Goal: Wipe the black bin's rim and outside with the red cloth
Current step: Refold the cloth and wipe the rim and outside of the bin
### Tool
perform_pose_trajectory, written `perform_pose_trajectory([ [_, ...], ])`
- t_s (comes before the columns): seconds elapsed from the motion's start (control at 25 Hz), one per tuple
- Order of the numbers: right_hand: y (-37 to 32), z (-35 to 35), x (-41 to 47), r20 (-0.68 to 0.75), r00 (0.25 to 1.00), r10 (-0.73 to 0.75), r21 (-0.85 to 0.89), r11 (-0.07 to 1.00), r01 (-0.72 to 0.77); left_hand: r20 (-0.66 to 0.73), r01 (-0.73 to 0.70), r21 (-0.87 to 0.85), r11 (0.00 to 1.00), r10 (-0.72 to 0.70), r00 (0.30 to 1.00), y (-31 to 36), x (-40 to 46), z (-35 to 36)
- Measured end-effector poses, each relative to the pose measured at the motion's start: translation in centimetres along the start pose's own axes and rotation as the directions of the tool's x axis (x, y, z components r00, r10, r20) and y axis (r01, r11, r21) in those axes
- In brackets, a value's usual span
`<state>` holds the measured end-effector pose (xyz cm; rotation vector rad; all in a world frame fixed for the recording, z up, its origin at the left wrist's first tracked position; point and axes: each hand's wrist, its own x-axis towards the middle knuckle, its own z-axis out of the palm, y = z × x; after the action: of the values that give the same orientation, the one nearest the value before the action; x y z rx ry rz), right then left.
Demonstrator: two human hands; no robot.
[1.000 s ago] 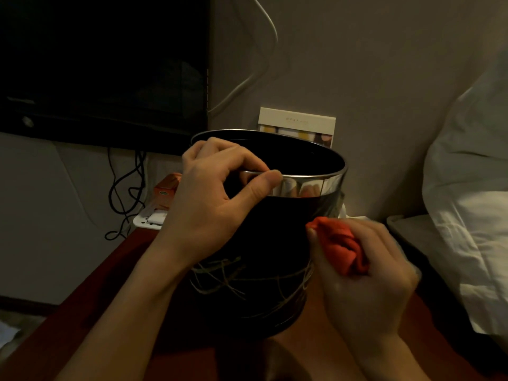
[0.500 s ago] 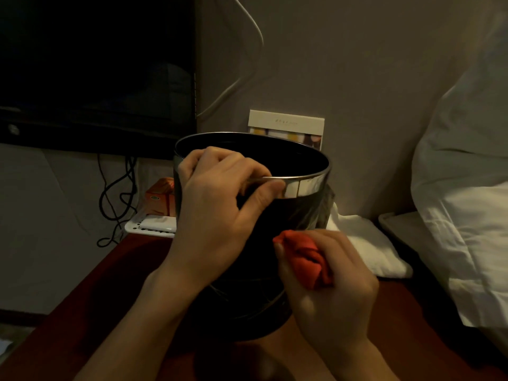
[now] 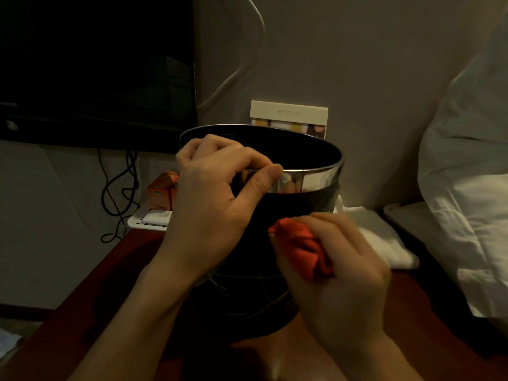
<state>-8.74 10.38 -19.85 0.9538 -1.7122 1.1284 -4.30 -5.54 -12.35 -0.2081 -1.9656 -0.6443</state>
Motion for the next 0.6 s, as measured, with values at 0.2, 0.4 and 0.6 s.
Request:
perform_pose_trajectory([
  [0.2,1.1,-1.8,2.8,-0.17,0.981,0.091,0.006,0.996,-0.092,-0.002,0.023,-0.015,1.0,-0.023,1.0,0.1,0.1,-0.1],
  [0.4,0.3,-0.7,1.7,-0.092,0.994,-0.052,-0.059,0.997,0.046,0.028,0.027,-0.059,0.998,-0.025,0.999,-0.4,0.1,-0.5],
  [0.6,1.6,-1.4,1.8,-0.139,0.99,0.002,-0.069,0.998,-0.012,0.03,0.02,-0.082,0.996,-0.018,0.999,-0.5,0.3,-1.0],
])
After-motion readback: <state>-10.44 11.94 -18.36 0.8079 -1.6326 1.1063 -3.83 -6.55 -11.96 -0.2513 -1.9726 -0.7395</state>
